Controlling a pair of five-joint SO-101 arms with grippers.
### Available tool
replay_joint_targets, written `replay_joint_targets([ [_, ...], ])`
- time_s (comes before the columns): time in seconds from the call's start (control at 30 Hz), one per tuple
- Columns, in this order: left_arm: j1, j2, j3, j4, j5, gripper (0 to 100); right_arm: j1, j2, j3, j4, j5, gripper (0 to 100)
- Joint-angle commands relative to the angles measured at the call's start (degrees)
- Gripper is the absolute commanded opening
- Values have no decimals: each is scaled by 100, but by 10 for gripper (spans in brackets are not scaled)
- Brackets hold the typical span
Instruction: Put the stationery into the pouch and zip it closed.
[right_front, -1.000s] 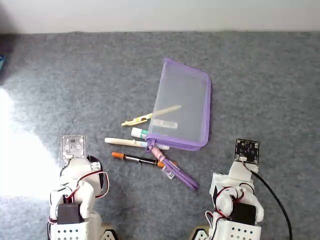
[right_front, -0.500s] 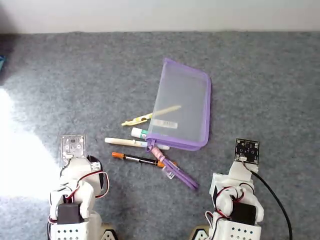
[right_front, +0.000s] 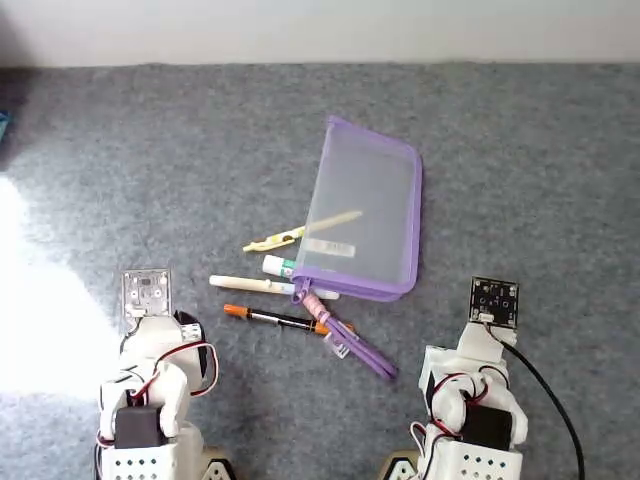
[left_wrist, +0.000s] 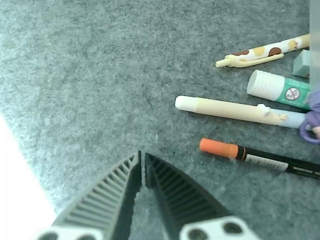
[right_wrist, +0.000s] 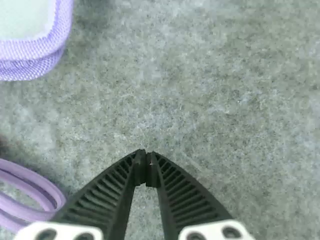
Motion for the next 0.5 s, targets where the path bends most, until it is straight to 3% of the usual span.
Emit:
replay_joint_targets([
  [0.0,9,53,-31,35,-44,15,-22,-40,105,48,70,9],
  [0.47,9,53,-31,35,-44,15,-127,-40,105,48,88,9],
])
